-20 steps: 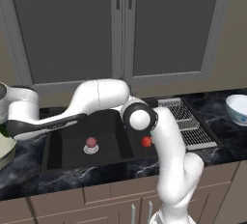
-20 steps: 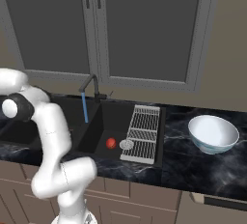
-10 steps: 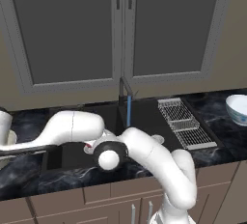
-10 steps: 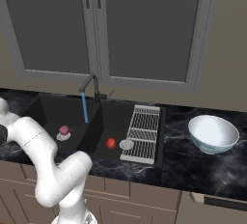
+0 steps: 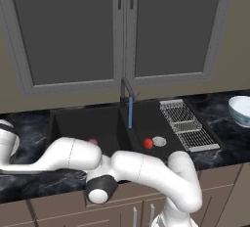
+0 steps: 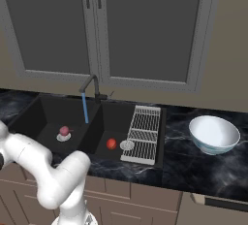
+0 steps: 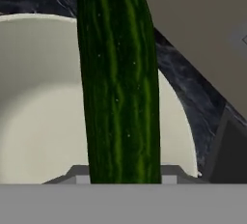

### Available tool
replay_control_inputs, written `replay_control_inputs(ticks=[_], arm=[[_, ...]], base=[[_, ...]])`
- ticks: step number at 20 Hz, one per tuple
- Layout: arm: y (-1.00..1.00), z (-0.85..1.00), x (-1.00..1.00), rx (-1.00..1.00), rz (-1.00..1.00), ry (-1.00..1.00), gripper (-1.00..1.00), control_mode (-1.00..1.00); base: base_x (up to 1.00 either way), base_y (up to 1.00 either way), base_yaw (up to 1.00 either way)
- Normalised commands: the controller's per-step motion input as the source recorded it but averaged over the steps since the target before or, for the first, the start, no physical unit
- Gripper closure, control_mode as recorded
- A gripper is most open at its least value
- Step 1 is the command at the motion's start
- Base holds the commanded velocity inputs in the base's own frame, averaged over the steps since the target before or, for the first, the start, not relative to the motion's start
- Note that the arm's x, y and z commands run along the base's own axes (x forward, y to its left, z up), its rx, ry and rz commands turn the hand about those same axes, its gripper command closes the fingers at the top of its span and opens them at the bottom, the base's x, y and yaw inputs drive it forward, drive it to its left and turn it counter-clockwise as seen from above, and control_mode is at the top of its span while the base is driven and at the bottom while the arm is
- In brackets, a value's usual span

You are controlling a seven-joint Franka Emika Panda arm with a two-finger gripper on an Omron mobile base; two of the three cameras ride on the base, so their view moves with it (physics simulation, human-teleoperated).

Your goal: Pick the onions from the sink and place them in one bowl. Place the cucumber in the other bowl. Then turn off the sink faucet.

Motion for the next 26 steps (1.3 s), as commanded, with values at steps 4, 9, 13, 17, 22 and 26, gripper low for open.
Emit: replay_control_inputs(ticks=[4,9,13,17,22,26], arm=[[0.58,0.16,0.36,0.00,0.00,0.00,1.00,-1.00],[0.53,0.16,0.00,-0.02,0.00,0.00,-1.00,-1.00],[0.09,0.31,-0.27,0.00,0.00,-0.03,-1.00,-1.00],[-0.23,0.30,-0.34,0.00,-0.06,-0.11,-1.00,-1.00],[-0.59,0.11,-0.17,0.00,-0.12,-0.08,-1.00,-1.00],[-1.00,0.55,-0.09,0.12,-0.15,-0.06,-1.00,-1.00]], base=[[0.00,0.00,0.00],[0.00,0.00,0.00],[0.00,0.00,0.00],[0.00,0.00,0.00],[0.00,0.00,0.00],[0.00,0.00,0.00]])
